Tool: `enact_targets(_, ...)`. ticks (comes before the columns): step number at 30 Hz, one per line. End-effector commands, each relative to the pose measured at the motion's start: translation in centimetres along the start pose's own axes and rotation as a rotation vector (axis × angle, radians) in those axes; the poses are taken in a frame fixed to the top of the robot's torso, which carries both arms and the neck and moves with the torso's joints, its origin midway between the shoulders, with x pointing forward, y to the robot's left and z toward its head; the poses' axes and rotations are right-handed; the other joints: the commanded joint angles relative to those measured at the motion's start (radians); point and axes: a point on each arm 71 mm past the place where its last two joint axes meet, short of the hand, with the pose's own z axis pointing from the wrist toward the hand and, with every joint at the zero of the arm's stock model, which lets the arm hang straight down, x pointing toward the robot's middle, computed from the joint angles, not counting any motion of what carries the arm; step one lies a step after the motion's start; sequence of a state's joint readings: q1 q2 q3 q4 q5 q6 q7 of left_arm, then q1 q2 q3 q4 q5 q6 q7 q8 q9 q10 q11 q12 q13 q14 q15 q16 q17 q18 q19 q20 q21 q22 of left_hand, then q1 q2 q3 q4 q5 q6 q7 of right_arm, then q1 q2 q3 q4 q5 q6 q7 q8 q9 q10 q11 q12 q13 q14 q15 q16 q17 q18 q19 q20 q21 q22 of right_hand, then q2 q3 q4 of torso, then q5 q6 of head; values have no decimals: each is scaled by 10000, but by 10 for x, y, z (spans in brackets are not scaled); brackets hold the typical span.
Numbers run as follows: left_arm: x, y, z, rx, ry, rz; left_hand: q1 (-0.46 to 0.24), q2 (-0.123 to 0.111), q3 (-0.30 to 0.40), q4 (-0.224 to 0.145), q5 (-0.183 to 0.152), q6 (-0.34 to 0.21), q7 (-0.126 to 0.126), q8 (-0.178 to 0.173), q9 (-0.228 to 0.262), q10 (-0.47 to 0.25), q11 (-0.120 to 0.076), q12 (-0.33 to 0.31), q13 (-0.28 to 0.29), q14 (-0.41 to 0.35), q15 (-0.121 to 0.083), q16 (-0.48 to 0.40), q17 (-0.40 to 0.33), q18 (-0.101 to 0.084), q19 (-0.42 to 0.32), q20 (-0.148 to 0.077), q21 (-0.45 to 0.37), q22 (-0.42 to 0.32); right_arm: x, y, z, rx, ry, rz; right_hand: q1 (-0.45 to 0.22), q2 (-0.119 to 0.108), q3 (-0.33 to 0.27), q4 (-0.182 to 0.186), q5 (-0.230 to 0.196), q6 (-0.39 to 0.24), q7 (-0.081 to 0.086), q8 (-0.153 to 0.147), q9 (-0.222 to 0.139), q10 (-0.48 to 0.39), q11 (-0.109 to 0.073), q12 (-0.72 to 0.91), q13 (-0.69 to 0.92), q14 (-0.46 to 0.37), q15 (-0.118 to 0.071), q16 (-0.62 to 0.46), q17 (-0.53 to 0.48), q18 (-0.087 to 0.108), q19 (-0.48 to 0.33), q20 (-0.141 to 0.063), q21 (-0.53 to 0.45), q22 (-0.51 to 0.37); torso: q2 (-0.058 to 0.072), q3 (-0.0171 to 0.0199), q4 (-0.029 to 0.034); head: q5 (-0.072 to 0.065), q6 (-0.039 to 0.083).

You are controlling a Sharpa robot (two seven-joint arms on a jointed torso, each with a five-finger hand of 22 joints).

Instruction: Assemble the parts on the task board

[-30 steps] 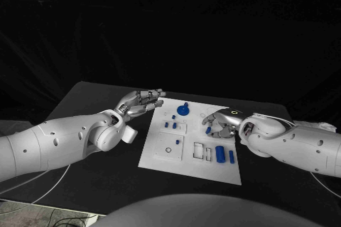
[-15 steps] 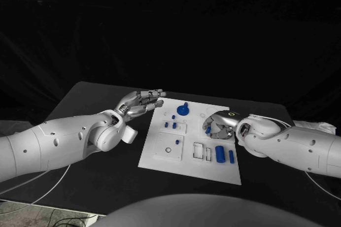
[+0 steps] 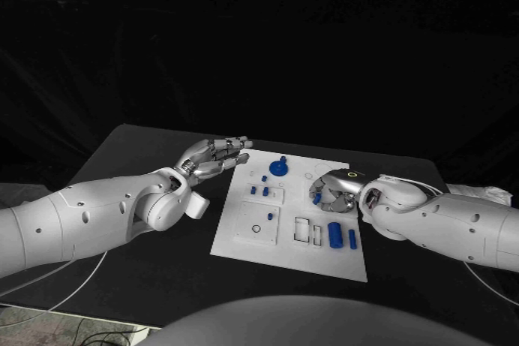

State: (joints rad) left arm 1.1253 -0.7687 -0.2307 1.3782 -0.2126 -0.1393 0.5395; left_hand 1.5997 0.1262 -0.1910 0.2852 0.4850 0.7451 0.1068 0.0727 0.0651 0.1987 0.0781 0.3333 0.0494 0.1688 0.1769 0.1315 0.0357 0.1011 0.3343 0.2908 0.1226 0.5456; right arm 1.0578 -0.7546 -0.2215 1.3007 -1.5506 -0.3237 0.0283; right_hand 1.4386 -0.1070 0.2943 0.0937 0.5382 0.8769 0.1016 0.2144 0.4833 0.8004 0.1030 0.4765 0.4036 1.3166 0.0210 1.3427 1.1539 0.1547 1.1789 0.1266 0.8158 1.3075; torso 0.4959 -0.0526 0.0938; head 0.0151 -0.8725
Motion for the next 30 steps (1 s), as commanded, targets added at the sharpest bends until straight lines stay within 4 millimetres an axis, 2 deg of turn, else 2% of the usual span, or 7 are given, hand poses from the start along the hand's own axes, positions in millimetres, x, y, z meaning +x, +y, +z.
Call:
enact_targets(1,3,-1,1,103,208,-98,81,34,42,0,28,-33,42,-1,-7,9,77,24,5,-34,-30,35,-2,-107,65,8,30,-8,1,1,0,-93,63,-27,111,-11,33,-101,23,5,69,145,180,196,-28,113,44,24,-57,-3,39,-186,14,-49,120,861,1,-3,-4,-8,-1)
enact_targets(9,4,0,1,52,242,-123,128,56,63,-7,62,-33,59,-7,-8,8,94,29,6,-33,-21,42,-2,-110,71,8,31,-23,-1,3,0,-175,-198,40,83,143,80,-371,-55,235,180,846,1051,758,-240,553,316,152,-147,75,164,-210,81,-117,473,899,3,-3,1,-6,-1)
enact_targets(15,4,1,1,14,268,-141,190,58,81,-22,113,-27,68,-7,-7,6,103,33,6,-37,-11,45,-2,-113,78,7,32,-42,-2,3,0,-133,-379,66,48,214,110,-477,-120,216,227,1182,1472,896,-312,703,438,262,-179,143,274,-241,171,-152,725,934,2,-1,3,11,-1)
enact_targets(21,5,2,0,-37,286,-166,226,67,94,-25,160,-30,70,-9,-7,1,106,32,6,-34,-5,51,-1,-115,83,7,34,-55,-4,3,1,-55,-604,73,72,259,147,-551,-239,264,241,1353,1675,971,-337,777,500,289,-208,142,269,-237,174,-177,772,930,0,-1,1,28,-1)
enact_targets(30,5,6,-2,-128,301,-216,260,74,108,-30,201,-56,69,-15,-10,-7,105,27,4,-36,1,53,-1,-117,88,7,35,-66,-9,4,-4,93,-579,189,-46,230,125,-507,-378,230,235,1384,1750,940,-322,756,507,248,-203,86,183,-222,111,-177,690,897,-3,-1,1,87,-1)
